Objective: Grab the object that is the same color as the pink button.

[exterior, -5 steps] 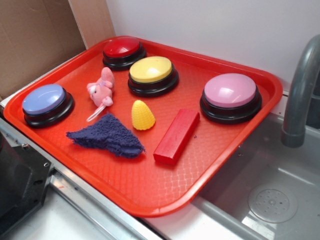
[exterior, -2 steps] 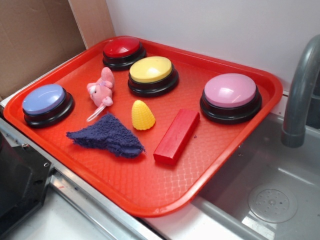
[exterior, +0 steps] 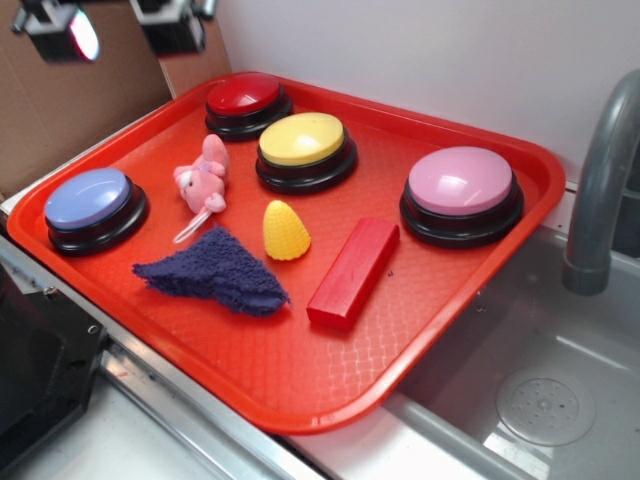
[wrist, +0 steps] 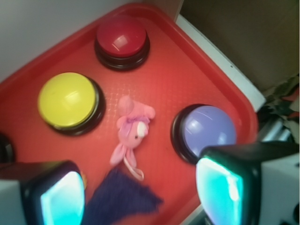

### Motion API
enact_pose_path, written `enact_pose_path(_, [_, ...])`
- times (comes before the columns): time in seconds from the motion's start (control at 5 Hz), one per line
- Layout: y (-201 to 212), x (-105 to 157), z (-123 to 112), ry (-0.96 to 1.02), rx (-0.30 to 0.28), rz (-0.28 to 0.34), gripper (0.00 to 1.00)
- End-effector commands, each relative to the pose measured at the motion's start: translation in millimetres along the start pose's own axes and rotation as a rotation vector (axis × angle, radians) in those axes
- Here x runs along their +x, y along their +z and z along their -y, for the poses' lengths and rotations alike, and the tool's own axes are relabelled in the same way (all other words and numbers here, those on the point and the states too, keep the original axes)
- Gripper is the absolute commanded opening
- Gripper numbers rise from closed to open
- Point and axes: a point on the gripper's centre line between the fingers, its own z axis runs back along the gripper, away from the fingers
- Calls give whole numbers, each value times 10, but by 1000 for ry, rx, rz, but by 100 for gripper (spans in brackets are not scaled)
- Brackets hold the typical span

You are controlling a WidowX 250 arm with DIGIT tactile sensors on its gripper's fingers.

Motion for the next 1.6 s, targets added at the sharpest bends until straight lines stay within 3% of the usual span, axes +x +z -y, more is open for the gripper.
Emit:
enact_pose_path(0.0, [-571,114,-37,-150,4,15,100])
enact_pose_path(0.4, [-936,82,11,-239,-36,-40,100])
enact_pose_path(0.6, [-1125,95,58,-224,-83,-92,100])
enact_pose_path(0.8, [-1194,110,34,-207,-93,-136,100])
enact_pose_path(1.0, [-1209,98,43,-207,-122,-154,58])
enact_pose_path(1.2, [-1190,97,41,-219,-122,-120,0])
enact_pose_path(1.4, [-1211,121,18,-275,-114,-98,0])
